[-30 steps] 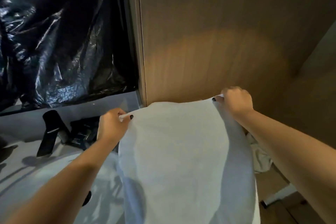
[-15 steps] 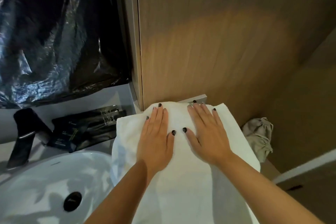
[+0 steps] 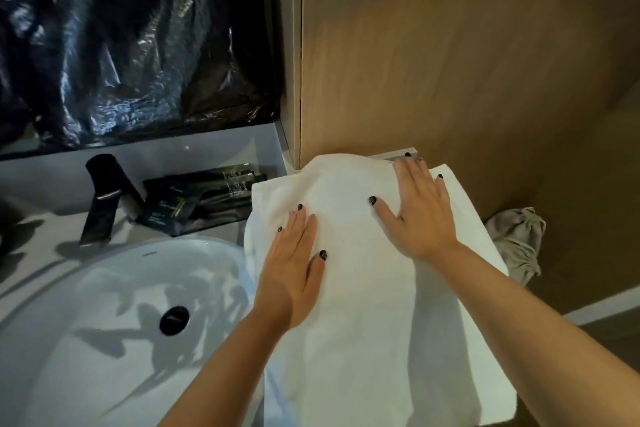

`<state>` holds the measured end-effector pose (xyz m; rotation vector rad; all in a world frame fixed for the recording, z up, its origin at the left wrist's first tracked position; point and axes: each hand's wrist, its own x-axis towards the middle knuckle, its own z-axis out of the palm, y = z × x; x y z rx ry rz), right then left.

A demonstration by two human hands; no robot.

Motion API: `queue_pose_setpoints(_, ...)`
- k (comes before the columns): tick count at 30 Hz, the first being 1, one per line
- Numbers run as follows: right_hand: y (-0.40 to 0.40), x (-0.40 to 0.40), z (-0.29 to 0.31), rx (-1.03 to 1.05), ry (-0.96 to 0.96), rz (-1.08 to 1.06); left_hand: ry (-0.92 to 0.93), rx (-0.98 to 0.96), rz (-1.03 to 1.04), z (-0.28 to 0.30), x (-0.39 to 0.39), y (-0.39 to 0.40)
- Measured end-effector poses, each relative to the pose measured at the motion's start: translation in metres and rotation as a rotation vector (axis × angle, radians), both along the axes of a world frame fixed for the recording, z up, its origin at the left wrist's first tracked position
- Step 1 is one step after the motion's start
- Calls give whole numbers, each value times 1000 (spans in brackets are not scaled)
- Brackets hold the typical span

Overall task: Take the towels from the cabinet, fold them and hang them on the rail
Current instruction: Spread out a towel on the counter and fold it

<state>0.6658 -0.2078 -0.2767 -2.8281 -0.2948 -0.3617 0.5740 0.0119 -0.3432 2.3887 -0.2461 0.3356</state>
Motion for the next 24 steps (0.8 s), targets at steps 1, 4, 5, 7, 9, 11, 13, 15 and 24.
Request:
queue_pose_setpoints(1, 2, -4, 2, -4, -18, -10, -19, -50, 45, -6, -19, 3)
queue_pose_setpoints(4, 15, -31, 6, -9, -101, -24, 30, -262, 286, -13, -81, 7)
queue_pose_setpoints(5, 21, -45, 5, 5, -118, 4, 94, -341, 372, -13, -101, 7)
queue_pose_setpoints(7, 32, -84, -3, 46, -119, 117, 228, -484, 494, -16, -139, 7)
queue_pose_setpoints(9, 42, -131, -15, 87, -92, 256, 328, -607, 536, -12, -169, 6)
queue_pose_setpoints(11, 50, -178, -29, 122, -66, 407, 382, -611, 552, -8, -190, 4)
queue_pose_setpoints(13, 55, -217, -43, 112, -29, 528, 420, -653, 586, -10, -202, 1)
queue_pose_setpoints(15, 56, -242, -53, 74, 73, 606, 460, -822, 635, -19, -208, 2)
queue_pose_setpoints(24, 57, -265, -71, -410, 436, 445, 566, -983, 543, -9, -204, -3)
